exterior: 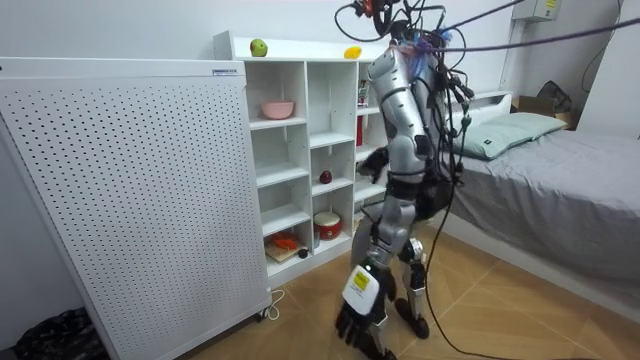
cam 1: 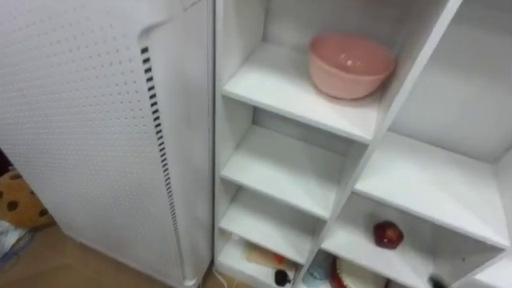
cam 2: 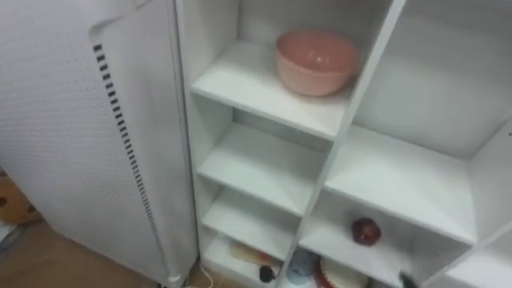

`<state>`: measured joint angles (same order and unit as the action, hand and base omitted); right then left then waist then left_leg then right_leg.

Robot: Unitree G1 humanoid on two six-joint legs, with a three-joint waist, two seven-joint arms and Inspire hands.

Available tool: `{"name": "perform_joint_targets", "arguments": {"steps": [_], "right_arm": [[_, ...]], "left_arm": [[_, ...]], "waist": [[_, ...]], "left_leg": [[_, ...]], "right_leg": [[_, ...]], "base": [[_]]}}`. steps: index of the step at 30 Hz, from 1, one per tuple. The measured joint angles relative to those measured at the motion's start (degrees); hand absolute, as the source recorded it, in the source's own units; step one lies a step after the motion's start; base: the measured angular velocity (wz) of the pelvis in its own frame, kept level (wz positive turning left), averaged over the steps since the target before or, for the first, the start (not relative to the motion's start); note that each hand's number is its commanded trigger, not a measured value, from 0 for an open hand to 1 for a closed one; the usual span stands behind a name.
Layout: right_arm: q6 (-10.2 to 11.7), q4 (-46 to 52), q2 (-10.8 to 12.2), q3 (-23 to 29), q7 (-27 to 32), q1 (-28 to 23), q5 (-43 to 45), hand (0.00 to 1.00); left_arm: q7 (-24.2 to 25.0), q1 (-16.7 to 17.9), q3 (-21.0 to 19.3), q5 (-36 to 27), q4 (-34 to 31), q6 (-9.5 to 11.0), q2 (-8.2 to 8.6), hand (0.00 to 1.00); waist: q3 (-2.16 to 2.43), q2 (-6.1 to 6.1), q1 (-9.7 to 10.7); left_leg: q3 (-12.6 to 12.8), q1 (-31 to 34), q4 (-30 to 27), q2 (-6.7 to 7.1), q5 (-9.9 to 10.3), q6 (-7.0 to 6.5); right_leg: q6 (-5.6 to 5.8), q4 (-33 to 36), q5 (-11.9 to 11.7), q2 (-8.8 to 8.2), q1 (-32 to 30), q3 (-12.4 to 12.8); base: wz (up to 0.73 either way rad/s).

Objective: Arrange fruit in the closet

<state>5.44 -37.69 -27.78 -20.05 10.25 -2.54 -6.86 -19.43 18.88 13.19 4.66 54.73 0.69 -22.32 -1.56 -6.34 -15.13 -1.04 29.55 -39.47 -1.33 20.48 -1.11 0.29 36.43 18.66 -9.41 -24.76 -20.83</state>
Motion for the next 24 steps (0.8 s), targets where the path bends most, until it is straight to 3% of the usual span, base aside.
{"name": "perform_joint_targets", "arguments": {"steps": [1,2,4,5,7,12,14,20,24], "right_arm": [[0.0,-1.3,1.2,0.0,-1.5,-3.4,3.3,0.00],[-0.2,-2.3,2.1,0.1,-2.8,-6.9,5.1,0.00],[-0.1,-4.5,3.5,0.5,-4.1,-11.8,6.8,0.00],[-0.2,-7.0,4.7,1.0,-4.2,-13.8,9.1,0.00],[-0.4,-12.4,6.9,2.4,-4.2,-16.4,12.9,0.00],[-3.0,-24.7,12.9,6.3,-6.0,-16.9,14.1,0.00],[-4.5,-27.8,15.0,7.9,-8.2,-16.5,13.9,0.00],[-8.3,-30.3,17.5,12.5,-10.4,-14.3,13.9,0.00],[-10.6,-30.4,17.7,14.0,-10.8,-13.7,13.9,0.00]], "left_arm": [[0.1,0.0,-0.9,0.6,0.7,0.1,0.95,0.00],[0.1,0.1,-1.8,1.2,0.9,0.1,1.85,0.00],[0.2,1.1,-2.0,1.8,0.7,0.0,3.20,0.00],[0.2,1.5,-2.5,2.0,0.8,0.0,4.36,0.00],[0.3,2.2,-4.6,2.8,0.4,0.1,6.34,0.00],[0.3,1.7,-6.4,5.2,2.9,0.0,10.04,0.00],[1.7,0.6,-7.0,7.7,4.0,-1.1,11.23,0.00],[5.3,-0.8,-12.9,12.3,5.2,-4.3,12.83,0.00],[6.7,-1.3,-13.3,13.6,5.6,-6.5,13.46,0.00]], "waist": [[0.51,0.03,0.9],[0.47,0.79,1.6],[0.97,1.75,3.5],[1.18,2.26,4.7],[1.36,2.88,7.0],[1.70,3.49,10.9],[1.81,3.92,11.8],[1.93,4.46,13.1],[1.86,5.45,13.4]], "left_leg": [[0.3,-2.6,2.2,0.19,-0.4,-0.06],[0.6,-5.3,4.5,0.25,-0.8,-0.06],[0.8,-9.6,7.9,0.28,-1.4,-0.03],[1.0,-13.3,10.9,1.02,-2.0,-0.09],[1.3,-18.1,14.5,1.25,-2.7,-0.10],[2.3,-26.9,20.3,1.15,-3.4,0.16],[2.4,-29.7,21.7,1.10,-3.4,0.21],[2.5,-33.7,23.5,1.11,-3.5,0.32],[2.8,-35.3,23.9,1.06,-3.5,0.34]], "right_leg": [[0.26,-1.8,-0.3,-0.04,2.4,-0.3],[0.61,-3.9,-0.8,0.30,4.9,0.0],[1.10,-7.8,-1.8,1.18,9.3,0.2],[1.52,-9.9,-2.1,1.22,12.5,0.3],[1.97,-12.9,-2.6,1.54,16.9,0.2],[2.40,-17.0,-2.8,2.39,24.5,0.4],[2.52,-18.0,-2.9,2.82,26.9,1.3],[2.81,-19.8,-3.2,3.41,30.8,2.2],[2.78,-20.7,-3.5,3.79,32.2,3.4]], "base": [[-0.05],[-0.04],[-0.05],[-0.04],[0.00],[-0.09],[-0.05],[-0.02],[-0.02]]}}
